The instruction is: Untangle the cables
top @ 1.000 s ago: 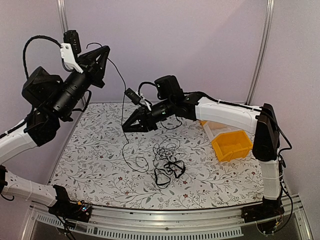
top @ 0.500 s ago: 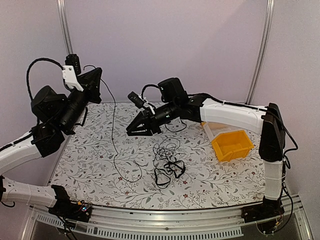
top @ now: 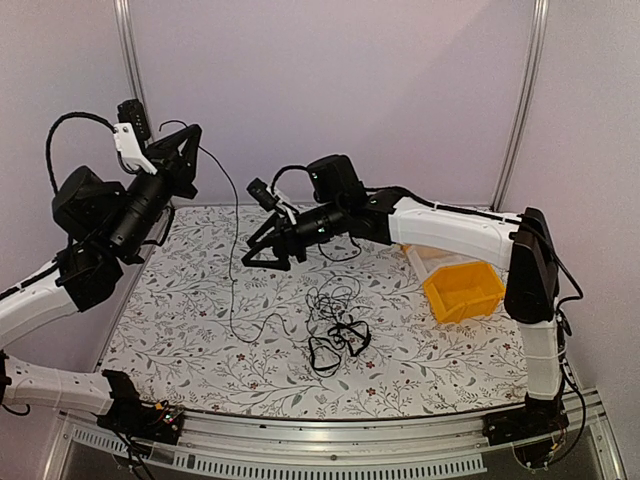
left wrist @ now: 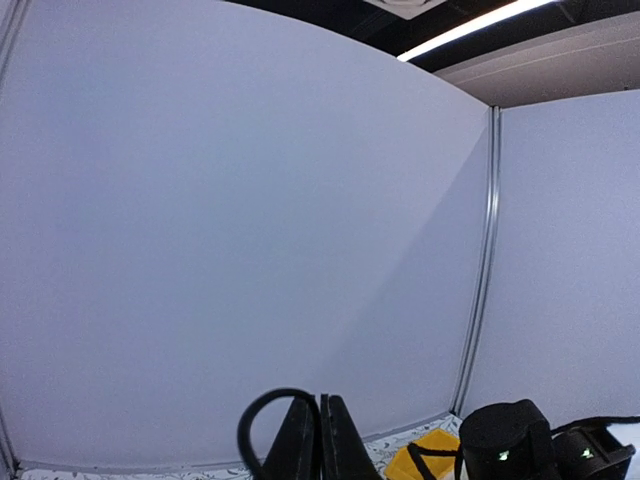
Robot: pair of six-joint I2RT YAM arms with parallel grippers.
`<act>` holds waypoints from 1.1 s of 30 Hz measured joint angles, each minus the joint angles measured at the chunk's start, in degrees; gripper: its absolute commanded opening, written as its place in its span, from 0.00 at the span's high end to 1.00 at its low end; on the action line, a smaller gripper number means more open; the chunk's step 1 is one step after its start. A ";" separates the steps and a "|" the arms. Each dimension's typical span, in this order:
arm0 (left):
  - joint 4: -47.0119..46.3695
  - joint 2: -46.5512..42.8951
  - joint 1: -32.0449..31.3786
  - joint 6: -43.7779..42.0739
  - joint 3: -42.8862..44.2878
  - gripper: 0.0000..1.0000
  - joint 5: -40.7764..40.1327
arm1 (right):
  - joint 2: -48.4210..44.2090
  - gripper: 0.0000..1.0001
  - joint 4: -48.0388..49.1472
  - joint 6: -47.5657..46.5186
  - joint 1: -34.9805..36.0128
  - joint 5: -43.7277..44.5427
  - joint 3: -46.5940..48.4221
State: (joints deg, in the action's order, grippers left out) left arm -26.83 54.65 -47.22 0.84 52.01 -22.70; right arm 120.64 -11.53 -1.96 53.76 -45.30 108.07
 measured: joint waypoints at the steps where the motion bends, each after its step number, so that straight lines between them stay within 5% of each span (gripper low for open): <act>1: -0.02 0.07 0.00 0.35 0.28 1.00 0.28 | 1.16 0.25 -0.04 0.13 0.17 0.20 1.27; 14: -0.17 0.46 0.00 4.00 1.38 1.00 2.91 | 8.87 0.39 -1.42 2.69 1.36 0.15 11.85; 21: -0.33 0.46 0.00 4.85 1.38 1.00 2.84 | 10.54 0.82 -1.11 3.61 1.46 -3.48 15.58; 24: -0.35 0.44 0.00 4.83 1.36 1.00 2.62 | 11.06 0.85 -1.51 4.22 1.77 -5.09 15.82; 27: -0.52 0.17 0.00 4.52 1.07 1.00 1.68 | 10.97 1.00 -1.25 3.87 2.08 -5.95 14.36; 33: -0.50 -3.30 0.15 1.60 -4.85 1.00 -8.07 | 5.16 1.00 -1.44 -0.07 0.90 -3.76 0.76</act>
State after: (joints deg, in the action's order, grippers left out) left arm -27.33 51.35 -47.07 2.44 47.16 -30.76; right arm 125.80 -12.97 -2.02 54.65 -49.06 108.84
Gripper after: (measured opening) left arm 0.001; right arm 0.021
